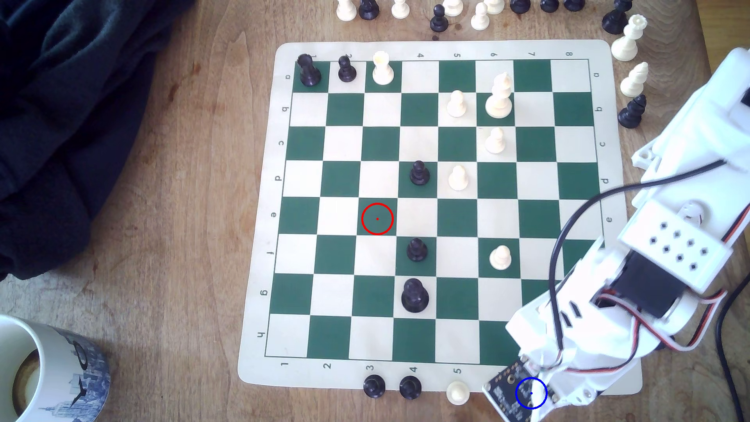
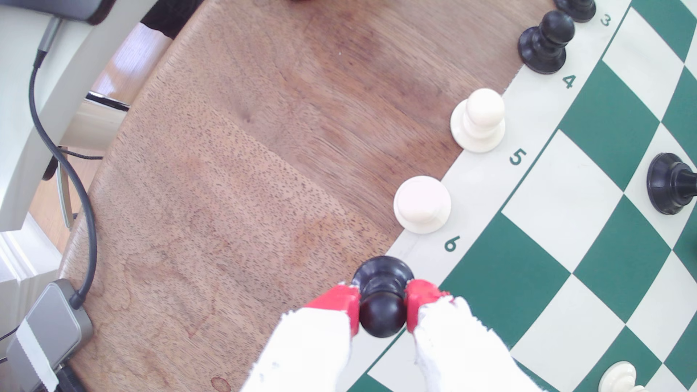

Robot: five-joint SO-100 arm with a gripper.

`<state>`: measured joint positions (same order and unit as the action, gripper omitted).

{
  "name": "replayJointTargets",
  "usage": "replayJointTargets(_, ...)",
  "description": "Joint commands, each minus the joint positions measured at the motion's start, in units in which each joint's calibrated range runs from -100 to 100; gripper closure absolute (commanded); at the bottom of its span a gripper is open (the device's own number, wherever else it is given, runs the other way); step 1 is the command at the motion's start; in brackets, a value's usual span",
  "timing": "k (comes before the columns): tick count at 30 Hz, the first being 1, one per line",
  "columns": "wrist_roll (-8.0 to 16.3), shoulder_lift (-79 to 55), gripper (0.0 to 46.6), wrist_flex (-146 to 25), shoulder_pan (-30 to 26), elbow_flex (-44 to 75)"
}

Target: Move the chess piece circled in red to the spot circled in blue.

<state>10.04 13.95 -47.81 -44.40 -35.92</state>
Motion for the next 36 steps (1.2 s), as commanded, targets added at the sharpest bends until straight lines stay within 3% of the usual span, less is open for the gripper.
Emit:
replayJointTargets(1,-0.1,-1.8,44.2,1.0,-1.0,1.4)
replayJointTargets(36,-0.2,-8.3,44.2,3.1,-0.3,6.5)
